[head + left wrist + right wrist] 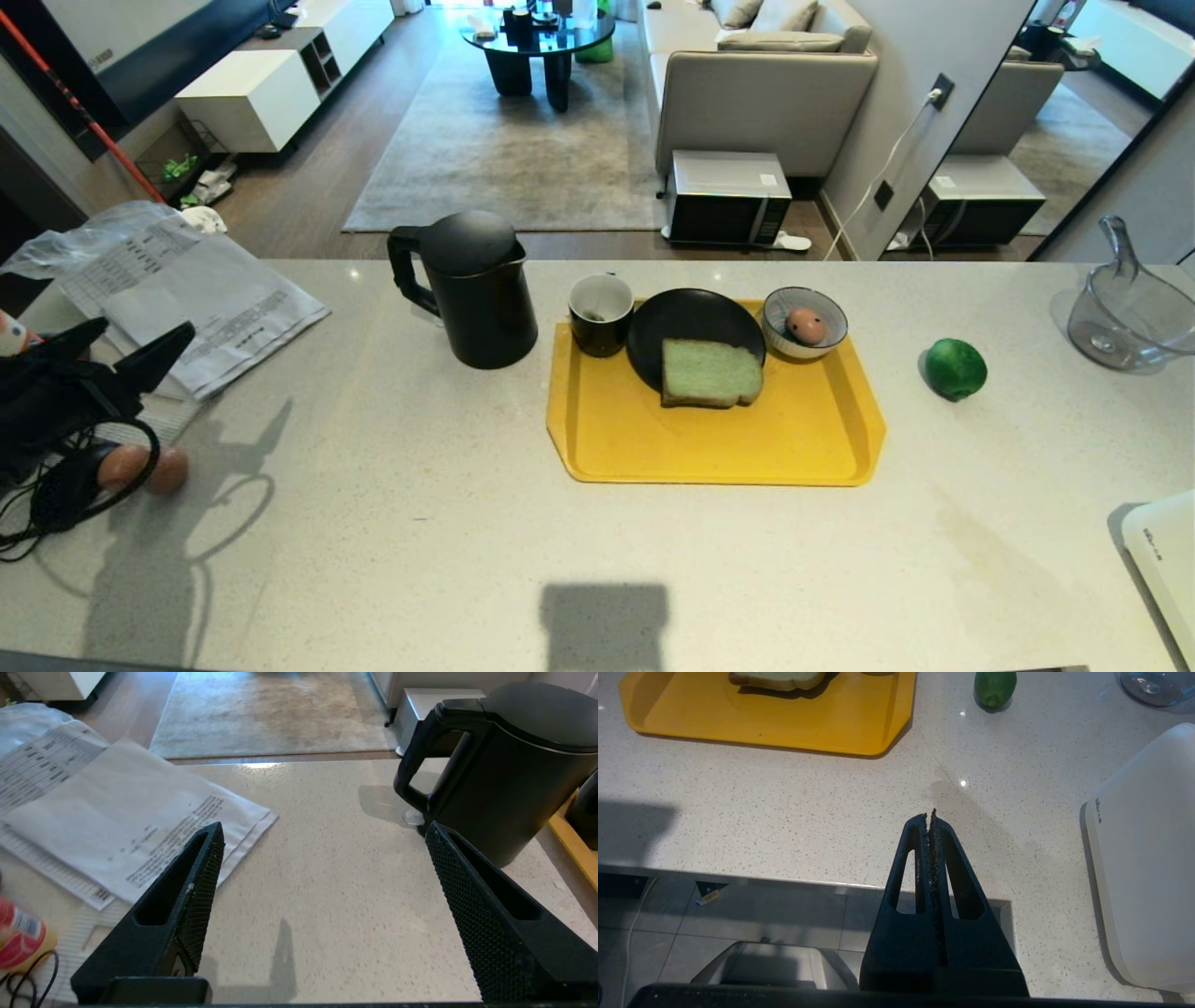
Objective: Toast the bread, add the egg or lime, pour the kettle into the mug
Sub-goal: Pick up the kettle
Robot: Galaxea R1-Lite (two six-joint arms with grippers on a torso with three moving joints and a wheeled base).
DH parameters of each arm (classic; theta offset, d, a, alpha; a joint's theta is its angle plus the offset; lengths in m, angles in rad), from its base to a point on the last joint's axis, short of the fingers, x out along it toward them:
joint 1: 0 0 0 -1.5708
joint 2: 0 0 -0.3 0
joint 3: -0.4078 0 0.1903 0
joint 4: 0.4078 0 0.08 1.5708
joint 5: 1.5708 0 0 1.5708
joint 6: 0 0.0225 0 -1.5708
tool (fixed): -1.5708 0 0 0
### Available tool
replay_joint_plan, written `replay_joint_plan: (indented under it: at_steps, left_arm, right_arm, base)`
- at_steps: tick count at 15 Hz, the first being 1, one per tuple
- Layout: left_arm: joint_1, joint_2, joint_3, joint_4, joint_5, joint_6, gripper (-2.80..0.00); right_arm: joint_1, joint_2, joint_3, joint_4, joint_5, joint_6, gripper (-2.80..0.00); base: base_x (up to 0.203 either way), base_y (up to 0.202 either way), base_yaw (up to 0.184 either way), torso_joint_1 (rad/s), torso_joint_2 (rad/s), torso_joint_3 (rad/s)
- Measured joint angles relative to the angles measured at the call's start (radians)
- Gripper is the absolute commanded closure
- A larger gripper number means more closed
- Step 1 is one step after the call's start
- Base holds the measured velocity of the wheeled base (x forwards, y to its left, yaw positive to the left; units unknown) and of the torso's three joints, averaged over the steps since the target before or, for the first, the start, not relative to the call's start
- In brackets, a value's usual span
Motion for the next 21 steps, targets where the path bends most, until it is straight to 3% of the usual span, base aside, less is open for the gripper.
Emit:
replay_joint_plan:
  at_steps: [7,13,21]
  left_arm:
    - [-0.026,0.172,-0.239,0.035,-0.058,-0.002,-2.80]
    - [-0.084,0.168,-0.438,0.305,-0.020,-0.001,-2.80]
    - [-0.149,0.031,-0.469,0.505,0.027,0.001,-2.80]
  right_arm:
    - [0.000,0.000,0.000,0.000,0.001,0.000,0.00]
    - [0.000,0.000,0.000,0.000,0.000,0.000,0.00]
    - [0.000,0.000,0.000,0.000,0.001,0.000,0.00]
  base:
    - [0.000,0.000,0.000,0.000,0.00,0.000]
    - [0.000,0.000,0.000,0.000,0.00,0.000]
    - [0.000,0.000,0.000,0.000,0.00,0.000]
